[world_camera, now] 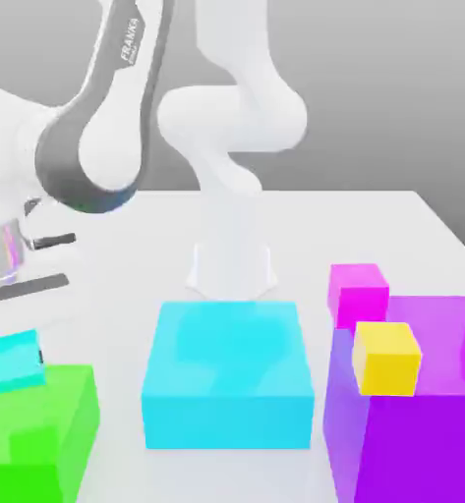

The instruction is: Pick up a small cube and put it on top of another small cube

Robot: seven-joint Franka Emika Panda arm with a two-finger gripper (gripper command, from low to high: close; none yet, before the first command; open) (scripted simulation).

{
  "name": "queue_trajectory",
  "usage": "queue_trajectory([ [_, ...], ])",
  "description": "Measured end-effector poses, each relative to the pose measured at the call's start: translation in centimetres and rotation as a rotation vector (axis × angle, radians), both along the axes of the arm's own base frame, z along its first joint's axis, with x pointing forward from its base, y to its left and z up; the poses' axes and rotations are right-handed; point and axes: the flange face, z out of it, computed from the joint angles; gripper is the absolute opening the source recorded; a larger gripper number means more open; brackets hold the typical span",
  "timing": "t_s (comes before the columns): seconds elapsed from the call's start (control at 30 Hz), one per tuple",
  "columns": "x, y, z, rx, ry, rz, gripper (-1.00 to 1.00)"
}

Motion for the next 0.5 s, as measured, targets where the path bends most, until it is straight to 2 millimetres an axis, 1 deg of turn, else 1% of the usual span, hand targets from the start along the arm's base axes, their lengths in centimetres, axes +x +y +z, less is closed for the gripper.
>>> queue_trajectory([
  [0.07,2.5,7.4,2.3,0.011,0.013,0.126,-1.00],
  [0.1,3.3,11.2,3.6,0.012,0.021,0.185,-1.00],
  [0.17,3.9,18.7,6.3,0.005,0.038,0.300,-1.00],
  [0.23,3.3,26.1,9.3,-0.015,0.053,0.406,-1.00],
  [0.27,2.6,29.7,10.8,-0.030,0.059,0.456,-1.00],
  [0.33,0.1,36.7,13.8,-0.067,0.065,0.557,-1.00],
  [0.37,-1.5,39.8,15.2,-0.089,0.065,0.601,-1.00],
  [0.4,-3.1,42.4,16.5,-0.113,0.065,0.639,-1.00],
  [0.43,-3.7,42.9,16.3,-0.147,0.076,0.648,-1.00],
  [0.5,-3.7,42.8,14.0,-0.172,0.084,0.642,-1.00],
])
